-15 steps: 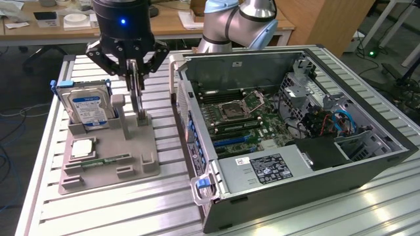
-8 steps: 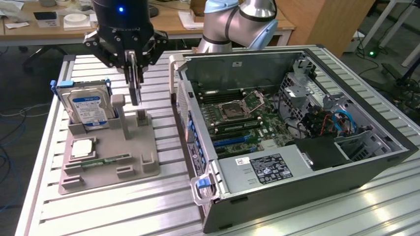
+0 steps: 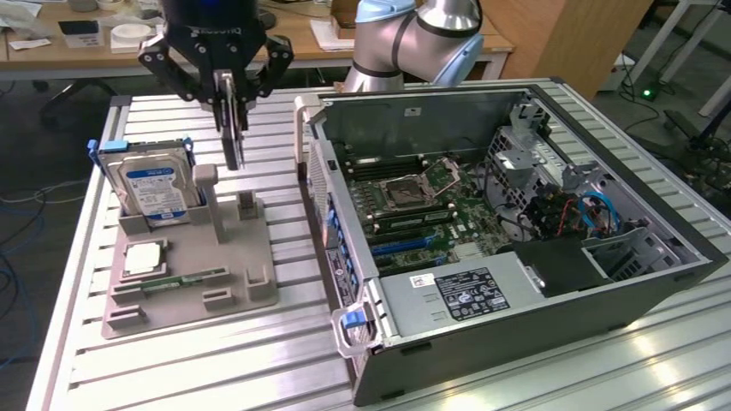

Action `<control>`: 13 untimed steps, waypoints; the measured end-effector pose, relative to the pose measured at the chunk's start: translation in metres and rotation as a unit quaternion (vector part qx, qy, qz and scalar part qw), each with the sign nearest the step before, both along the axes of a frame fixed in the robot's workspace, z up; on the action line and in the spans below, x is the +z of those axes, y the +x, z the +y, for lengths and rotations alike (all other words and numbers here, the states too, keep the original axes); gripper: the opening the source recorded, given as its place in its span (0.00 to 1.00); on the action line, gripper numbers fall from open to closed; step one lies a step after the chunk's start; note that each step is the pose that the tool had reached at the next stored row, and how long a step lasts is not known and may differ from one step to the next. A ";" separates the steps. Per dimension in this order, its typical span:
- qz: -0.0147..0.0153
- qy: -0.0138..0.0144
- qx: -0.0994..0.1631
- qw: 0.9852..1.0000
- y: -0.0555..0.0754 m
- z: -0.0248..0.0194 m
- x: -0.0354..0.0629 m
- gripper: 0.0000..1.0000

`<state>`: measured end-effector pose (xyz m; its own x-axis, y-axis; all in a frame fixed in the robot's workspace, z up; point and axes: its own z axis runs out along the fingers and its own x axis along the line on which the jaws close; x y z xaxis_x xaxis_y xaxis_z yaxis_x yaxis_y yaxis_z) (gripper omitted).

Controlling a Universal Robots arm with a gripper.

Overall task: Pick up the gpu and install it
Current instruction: 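Pick up the gpu and move the gpu toward the slot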

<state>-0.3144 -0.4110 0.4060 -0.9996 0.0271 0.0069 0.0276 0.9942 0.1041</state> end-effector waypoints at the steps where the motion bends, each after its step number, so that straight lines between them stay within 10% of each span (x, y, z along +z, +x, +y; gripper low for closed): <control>1: 0.000 0.001 0.000 1.000 0.000 0.0000 0.0023 0.28; 13: 0.000 0.004 0.000 1.000 0.000 0.0000 0.0129 0.28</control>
